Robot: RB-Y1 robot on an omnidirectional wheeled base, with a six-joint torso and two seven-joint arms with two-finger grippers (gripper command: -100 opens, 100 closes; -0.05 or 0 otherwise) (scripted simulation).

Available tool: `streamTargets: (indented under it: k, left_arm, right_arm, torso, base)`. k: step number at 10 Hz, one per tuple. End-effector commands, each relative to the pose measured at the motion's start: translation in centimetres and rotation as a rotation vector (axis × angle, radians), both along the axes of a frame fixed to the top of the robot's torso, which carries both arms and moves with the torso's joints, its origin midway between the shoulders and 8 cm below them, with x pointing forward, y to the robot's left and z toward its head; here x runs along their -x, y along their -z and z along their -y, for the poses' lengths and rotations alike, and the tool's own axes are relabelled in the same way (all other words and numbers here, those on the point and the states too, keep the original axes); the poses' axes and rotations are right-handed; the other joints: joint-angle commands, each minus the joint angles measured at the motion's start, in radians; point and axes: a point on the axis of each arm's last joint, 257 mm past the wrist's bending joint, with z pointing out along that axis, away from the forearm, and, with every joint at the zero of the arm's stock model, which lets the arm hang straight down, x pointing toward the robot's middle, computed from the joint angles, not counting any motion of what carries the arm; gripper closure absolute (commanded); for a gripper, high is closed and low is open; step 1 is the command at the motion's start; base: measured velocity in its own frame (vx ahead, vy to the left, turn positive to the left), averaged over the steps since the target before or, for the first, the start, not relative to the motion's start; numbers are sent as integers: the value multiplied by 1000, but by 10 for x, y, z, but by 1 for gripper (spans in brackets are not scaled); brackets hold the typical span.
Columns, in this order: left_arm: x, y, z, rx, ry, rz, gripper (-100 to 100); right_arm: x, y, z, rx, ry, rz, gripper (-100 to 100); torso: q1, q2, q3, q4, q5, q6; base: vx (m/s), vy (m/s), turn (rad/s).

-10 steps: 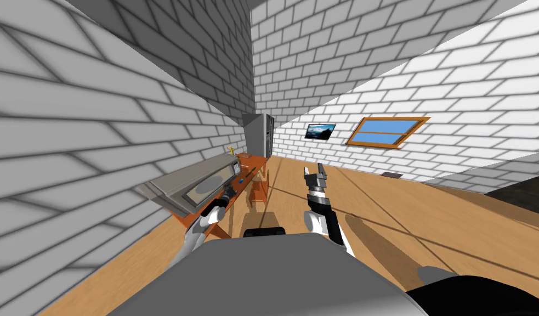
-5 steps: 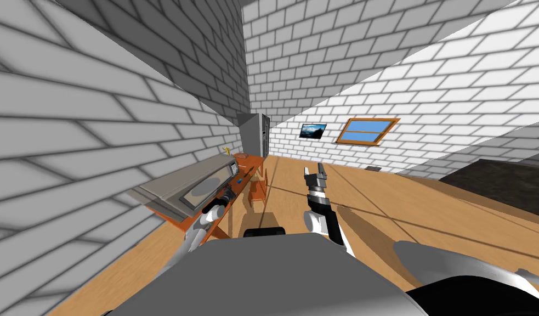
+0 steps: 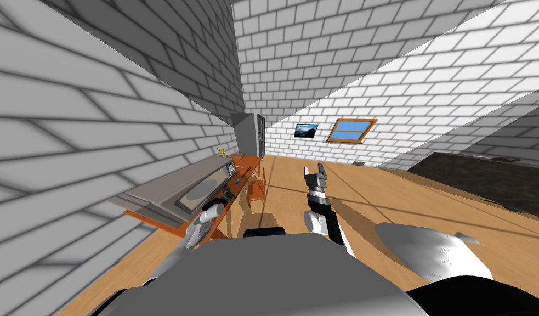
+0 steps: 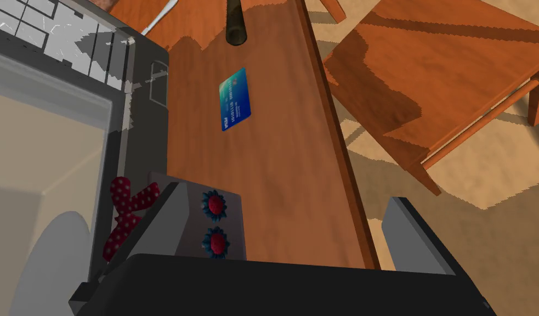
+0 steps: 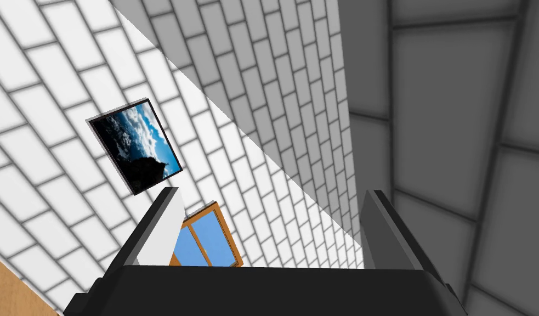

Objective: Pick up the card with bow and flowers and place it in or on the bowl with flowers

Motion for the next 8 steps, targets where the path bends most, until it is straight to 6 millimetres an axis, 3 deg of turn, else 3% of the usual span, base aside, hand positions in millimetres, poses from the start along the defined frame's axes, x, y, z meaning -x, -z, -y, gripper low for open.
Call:
streamTargets:
  k: [1, 3, 4, 6, 8]
  left_arm:
    - [-3, 8, -4, 55, -23, -46, -100]
    - [-2, 18, -11, 100, -50, -91, -100]
    - [7, 31, -16, 100, -65, -122, -100]
    - [1, 30, -20, 143, -84, -143, -100]
    - [11, 43, -25, 143, -100, -172, -100]
  right_arm:
    - [0, 0, 0, 0, 0, 0, 0]
    - [0, 0, 0, 0, 0, 0, 0]
    - [0, 0, 0, 0, 0, 0, 0]
    - [0, 0, 0, 0, 0, 0, 0]
    - [0, 0, 0, 0, 0, 0, 0]
  torso:
    - [0, 0, 0, 0, 0, 0]
    - [1, 2, 1, 0, 0, 0]
    - [1, 2, 1, 1, 0, 1]
    - [-1, 0, 0, 0, 0, 0]
    - [0, 0, 0, 0, 0, 0]
  base:
    - [-62, 93, -188]
    - [-76, 73, -168]
    - [-72, 65, -137]
    - [-35, 42, -110]
    - [-35, 49, -50]
